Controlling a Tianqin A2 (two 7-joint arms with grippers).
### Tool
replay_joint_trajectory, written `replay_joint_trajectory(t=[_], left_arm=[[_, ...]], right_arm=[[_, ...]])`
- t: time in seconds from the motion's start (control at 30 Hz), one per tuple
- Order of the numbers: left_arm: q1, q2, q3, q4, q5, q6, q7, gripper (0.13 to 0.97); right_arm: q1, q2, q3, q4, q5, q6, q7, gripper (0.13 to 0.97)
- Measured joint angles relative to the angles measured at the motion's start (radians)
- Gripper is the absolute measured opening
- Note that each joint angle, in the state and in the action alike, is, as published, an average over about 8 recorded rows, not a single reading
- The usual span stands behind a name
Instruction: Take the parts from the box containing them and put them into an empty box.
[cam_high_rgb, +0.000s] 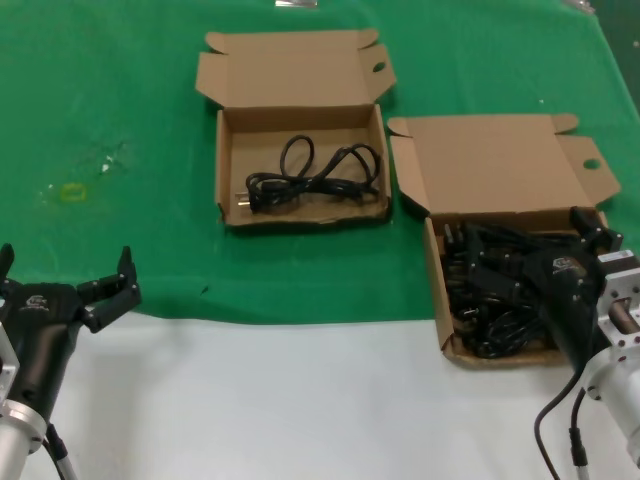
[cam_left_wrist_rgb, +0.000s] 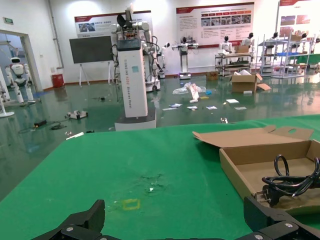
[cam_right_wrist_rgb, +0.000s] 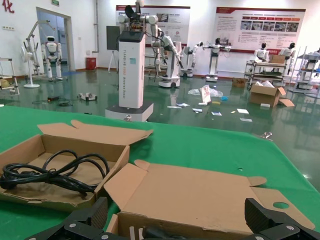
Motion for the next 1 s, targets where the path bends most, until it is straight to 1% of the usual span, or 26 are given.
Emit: replay_joint_trajectory(t=[1.0], left_arm=[[0.000,0.000,0.000,0.000,0.000,0.000,0.000,0.966]], right_arm=[[0.000,0.000,0.000,0.000,0.000,0.000,0.000,0.966]])
